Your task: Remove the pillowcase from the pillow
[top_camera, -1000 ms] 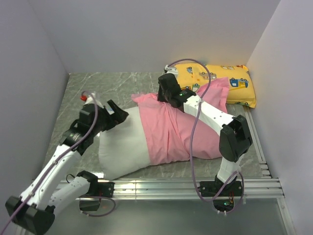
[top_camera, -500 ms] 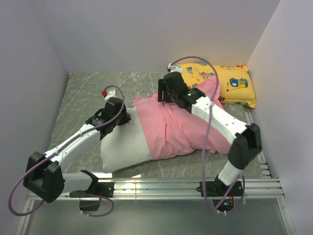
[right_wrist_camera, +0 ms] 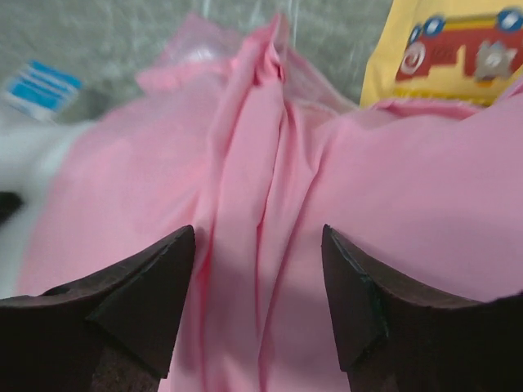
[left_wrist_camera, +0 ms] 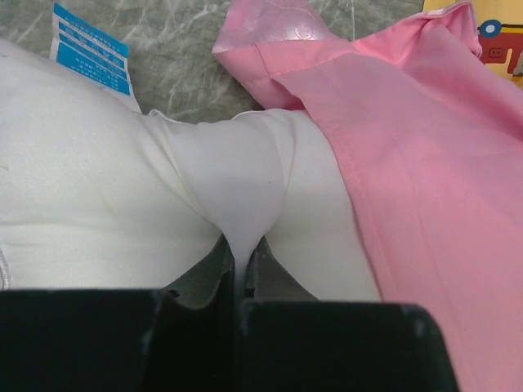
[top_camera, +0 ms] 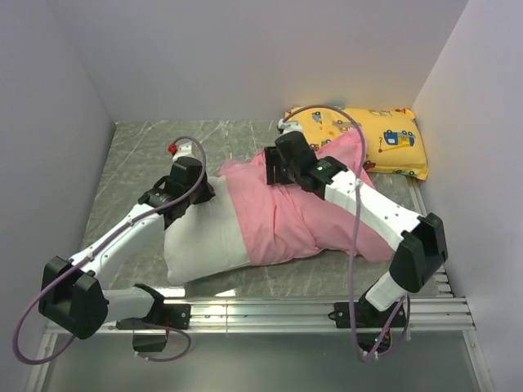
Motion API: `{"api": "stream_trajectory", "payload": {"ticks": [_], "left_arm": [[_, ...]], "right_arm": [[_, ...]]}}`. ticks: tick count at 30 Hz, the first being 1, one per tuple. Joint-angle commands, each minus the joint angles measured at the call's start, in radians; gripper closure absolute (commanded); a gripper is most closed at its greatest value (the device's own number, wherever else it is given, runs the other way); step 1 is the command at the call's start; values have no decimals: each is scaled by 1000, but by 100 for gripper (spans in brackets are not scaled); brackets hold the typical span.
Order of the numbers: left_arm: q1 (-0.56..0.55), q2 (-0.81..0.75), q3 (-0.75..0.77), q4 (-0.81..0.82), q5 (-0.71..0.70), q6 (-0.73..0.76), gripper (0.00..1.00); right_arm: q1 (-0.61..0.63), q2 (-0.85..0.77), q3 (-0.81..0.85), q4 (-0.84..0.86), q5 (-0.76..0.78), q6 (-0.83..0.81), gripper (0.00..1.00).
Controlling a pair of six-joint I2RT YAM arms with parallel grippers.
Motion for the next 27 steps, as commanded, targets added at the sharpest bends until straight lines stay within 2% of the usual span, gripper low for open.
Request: {"api": "stream_trajectory", "payload": {"ticks": [1,2,3,6,9,13,16,19,20,22,23,26,27], "left_arm": [[66,-21,34,1,24,41,100],[66,-21,34,1,24,41,100],[81,-25,31,1,36,43,100],[176,-55,17,0,94,41,100],[349,-107,1,0,183,21,100],[657,-192,11,-8,266,-8,100],[732,-210,24,6,291,-19,100],[730,-178,17,26,355,-39,99],[730,-168,7,59,375,-45,100],[729,-136,-12,75,410,-60,99],[727,-128,-15,83,413,-62,100],[719,-116,-27,96,410,-60,99],[716,-116,-30,100,406,-59,100]], "right_arm": [[3,27,-23,-17,-5,-41,42],[3,27,-23,-17,-5,-41,42],[-6,27,-28,-19,9,-42,62],[-58,10,-45,-29,43,-33,98],[-140,-42,-85,-39,94,2,100],[-401,-158,-180,-6,43,71,100],[-460,-192,-212,21,-11,68,100],[-426,-188,-181,18,-78,45,100],[-374,-189,-174,18,-77,39,100],[-313,-203,-161,15,-45,18,79],[-252,-209,-154,6,-28,17,59],[-161,-279,-192,-12,40,30,35],[-97,-302,-212,-11,52,40,33]]}}
